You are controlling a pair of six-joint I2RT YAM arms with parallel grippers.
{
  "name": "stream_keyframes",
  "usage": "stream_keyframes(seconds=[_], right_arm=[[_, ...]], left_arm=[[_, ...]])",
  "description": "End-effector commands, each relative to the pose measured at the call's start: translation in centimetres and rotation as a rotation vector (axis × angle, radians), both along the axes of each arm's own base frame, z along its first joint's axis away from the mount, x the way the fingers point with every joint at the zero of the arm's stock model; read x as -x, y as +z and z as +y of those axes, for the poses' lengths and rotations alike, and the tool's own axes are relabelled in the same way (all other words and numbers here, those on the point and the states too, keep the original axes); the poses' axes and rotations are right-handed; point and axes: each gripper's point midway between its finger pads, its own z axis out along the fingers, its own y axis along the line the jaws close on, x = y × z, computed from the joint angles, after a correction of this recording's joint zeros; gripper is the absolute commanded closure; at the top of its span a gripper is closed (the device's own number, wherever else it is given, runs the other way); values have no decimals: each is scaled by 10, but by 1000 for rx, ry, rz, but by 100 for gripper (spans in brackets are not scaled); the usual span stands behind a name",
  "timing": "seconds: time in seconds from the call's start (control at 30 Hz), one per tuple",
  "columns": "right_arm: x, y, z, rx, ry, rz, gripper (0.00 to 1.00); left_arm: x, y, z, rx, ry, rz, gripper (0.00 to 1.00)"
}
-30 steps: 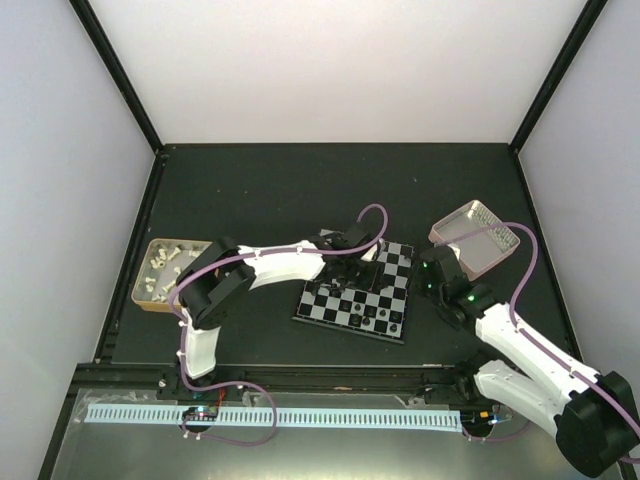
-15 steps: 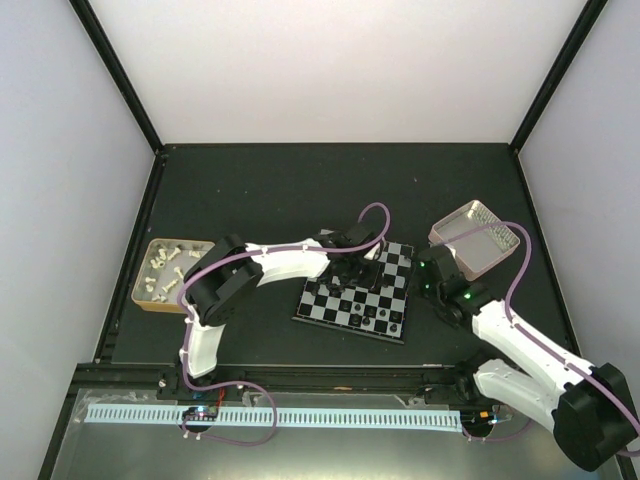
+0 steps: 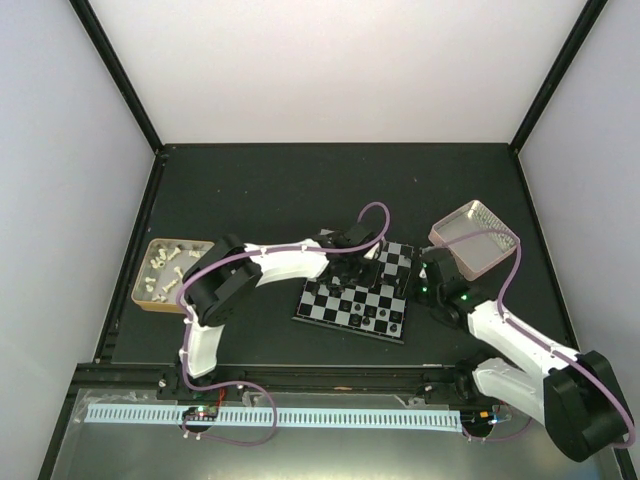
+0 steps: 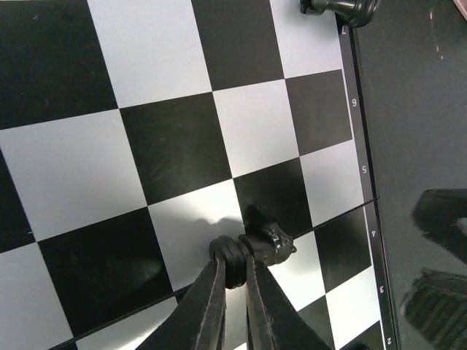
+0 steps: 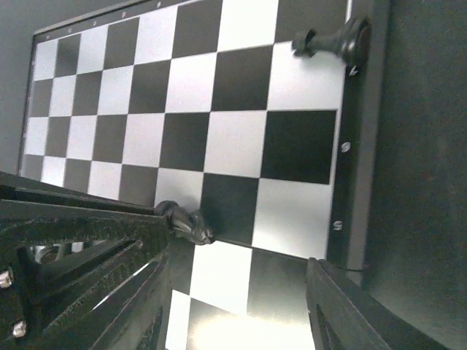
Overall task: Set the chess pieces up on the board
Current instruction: Pick up the chess piece from the chessboard, then place the chess piece on the chessboard.
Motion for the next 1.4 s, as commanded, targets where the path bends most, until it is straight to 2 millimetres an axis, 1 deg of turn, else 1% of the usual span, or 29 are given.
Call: stream_keyframes(seconds=[0.0,0.17,0.27,0.37,0.53,0.7,0.77,1.0,1.07,1.2,1.33,1.37], right_arm=[[-3,11,26,-208,61,-17,48],[-4,10,36,-321,52,0,49],[-6,4,35,-341,14,10,50],[-9,5,35,-365,-10,9,52],[-10,10,36,-415,-46,2,53],[-10,26,45,-481,0,-28,55],[-10,31,49,-485,20,-29,59],[-12,57,52,-515,59,-106,75],[-11,61,54,-519,76,-108,79],[-8,67,54,-519,89,-112,91],[-8,72,54,-504,106,-125,99],[-8,73,54,-500,108,-130,99]], left_arm=[[-2,16,0,44,-8,-40,93],[-2,21,1,91,-5,-20,94],[-1,25,1,128,-5,-5,94],[2,32,2,167,0,17,94],[5,53,5,252,4,37,94],[10,73,6,339,-4,71,94],[12,78,6,364,-7,82,94],[13,85,6,400,-8,97,94],[14,87,5,414,-9,108,94],[14,93,4,436,-6,113,93],[13,99,5,453,-2,111,93],[13,100,6,455,-1,108,92]])
